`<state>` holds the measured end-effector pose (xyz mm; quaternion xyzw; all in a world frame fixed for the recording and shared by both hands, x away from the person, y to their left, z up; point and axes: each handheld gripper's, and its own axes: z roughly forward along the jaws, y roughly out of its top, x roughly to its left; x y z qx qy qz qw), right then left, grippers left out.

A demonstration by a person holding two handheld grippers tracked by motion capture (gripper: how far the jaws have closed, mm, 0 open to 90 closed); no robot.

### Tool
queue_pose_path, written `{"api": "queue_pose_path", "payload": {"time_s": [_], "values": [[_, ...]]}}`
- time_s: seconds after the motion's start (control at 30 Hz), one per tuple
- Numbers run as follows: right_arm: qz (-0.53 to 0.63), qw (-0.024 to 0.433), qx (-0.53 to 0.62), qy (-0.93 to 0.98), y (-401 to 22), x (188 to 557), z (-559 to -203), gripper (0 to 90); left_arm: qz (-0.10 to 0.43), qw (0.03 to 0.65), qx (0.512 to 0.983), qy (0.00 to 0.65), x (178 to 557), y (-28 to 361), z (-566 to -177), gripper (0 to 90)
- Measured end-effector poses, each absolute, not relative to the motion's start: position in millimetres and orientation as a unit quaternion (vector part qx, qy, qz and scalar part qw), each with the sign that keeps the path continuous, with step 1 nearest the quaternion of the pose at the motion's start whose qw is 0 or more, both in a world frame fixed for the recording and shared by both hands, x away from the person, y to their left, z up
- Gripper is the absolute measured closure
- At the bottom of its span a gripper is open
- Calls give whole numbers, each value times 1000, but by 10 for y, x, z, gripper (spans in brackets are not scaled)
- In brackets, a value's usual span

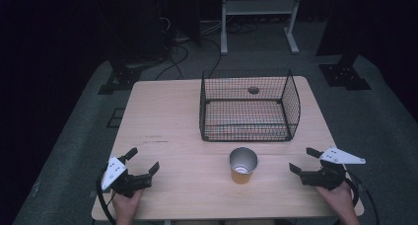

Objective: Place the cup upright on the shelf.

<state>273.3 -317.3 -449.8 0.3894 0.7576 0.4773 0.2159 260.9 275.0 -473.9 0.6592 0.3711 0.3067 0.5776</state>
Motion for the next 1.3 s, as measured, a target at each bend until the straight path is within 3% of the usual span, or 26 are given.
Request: {"api": "queue_pose_path", "payload": {"time_s": [1.3], "values": [[490,157,284,809,-2418,2559,-4417,92,307,579,659,369,2610,2751,-4735,22]]}}
